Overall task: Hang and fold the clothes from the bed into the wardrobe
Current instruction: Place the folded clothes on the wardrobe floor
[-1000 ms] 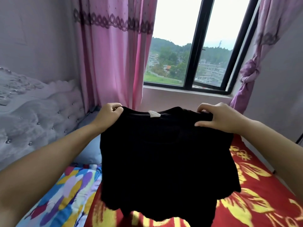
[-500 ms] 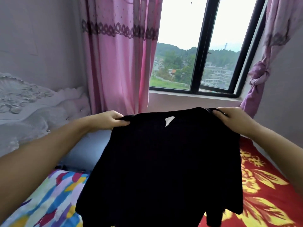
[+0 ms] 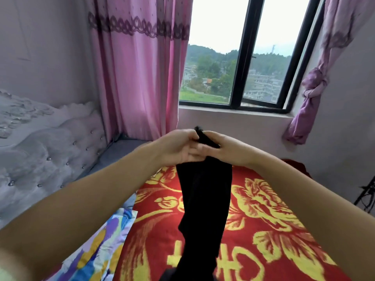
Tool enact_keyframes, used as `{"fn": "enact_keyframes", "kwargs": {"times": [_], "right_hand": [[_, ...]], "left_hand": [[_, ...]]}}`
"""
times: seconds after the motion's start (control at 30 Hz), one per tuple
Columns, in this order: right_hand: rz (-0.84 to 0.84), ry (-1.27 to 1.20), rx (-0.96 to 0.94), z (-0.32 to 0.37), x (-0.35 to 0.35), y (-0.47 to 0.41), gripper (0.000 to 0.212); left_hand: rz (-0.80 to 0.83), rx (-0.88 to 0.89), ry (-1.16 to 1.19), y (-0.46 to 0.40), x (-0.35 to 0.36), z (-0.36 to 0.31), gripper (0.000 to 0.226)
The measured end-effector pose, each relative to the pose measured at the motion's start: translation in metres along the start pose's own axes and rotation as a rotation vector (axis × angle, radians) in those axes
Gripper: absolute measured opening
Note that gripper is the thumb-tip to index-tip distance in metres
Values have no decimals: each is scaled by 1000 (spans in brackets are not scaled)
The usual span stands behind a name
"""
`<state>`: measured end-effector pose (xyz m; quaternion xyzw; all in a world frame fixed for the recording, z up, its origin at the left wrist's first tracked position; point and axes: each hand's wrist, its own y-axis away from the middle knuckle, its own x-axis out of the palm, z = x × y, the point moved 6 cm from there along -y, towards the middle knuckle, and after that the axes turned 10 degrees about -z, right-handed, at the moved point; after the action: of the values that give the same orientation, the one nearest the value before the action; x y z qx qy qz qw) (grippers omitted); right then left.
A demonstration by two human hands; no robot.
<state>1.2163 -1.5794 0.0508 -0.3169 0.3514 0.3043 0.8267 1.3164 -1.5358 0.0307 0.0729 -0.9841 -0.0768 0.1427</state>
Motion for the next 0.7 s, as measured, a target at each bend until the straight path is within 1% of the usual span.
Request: {"fn": "enact_keyframes", "kwargs": {"times": [0.03,0.07,0.1,0.13,0.17,0.2,0.23,0.27,0.3,0.33,0.37,0.4,0.43,0.47,0.53,0.6,0.63,0.7], "right_hand": [[9,32,-32,0,-5,2,50],[-10,39,-64,0,-10,2,54],[-48,28,-85,-1,-15,1,57],[-87,7,-94,-1,-20,0,60],[-118,-23,-91,-1,-24,-1,63],[-139,-69,-78,-1,-29,-3,63],[-147,-130,-68,-1,-32,-4,63],[-145,-188,-68,-1,-34,-4,63],[-128,-228,-80,0,-35,-4,64],[-102,-247,-96,3,-35,-3,66],[-78,-261,-116,6,-36,-2,68],[-66,-288,-124,8,-38,-1,70],[-67,-335,-114,8,-41,0,70],[-86,-389,-91,7,-44,0,69],[-164,-442,-45,-1,-48,2,63],[-202,-418,-9,-9,-39,4,48],[-174,-403,16,-15,-28,6,43],[-69,-411,91,-29,-1,12,47]], "left_hand": [[39,21,-9,4,0,-6,24],[40,90,-125,5,0,-12,25],[-2,214,-330,4,-1,-19,24],[-93,387,-560,5,-3,-29,21],[-222,601,-791,8,-5,-42,17],[-367,831,-1001,14,-5,-55,22],[-473,1020,-1179,20,-5,-64,38],[-491,1130,-1308,21,-3,-68,59],[-428,1134,-1384,17,-3,-67,75],[-309,1064,-1392,12,-3,-65,78],[-185,939,-1327,8,-4,-62,68],[-78,791,-1219,4,-6,-60,47],[-22,684,-1104,2,-8,-60,30],[-17,675,-1027,2,-9,-65,20],[-99,767,-968,5,-9,-81,15],[-147,861,-962,8,-4,-94,11],[-159,892,-972,10,1,-99,10],[-186,940,-1022,11,7,-107,12]]}}
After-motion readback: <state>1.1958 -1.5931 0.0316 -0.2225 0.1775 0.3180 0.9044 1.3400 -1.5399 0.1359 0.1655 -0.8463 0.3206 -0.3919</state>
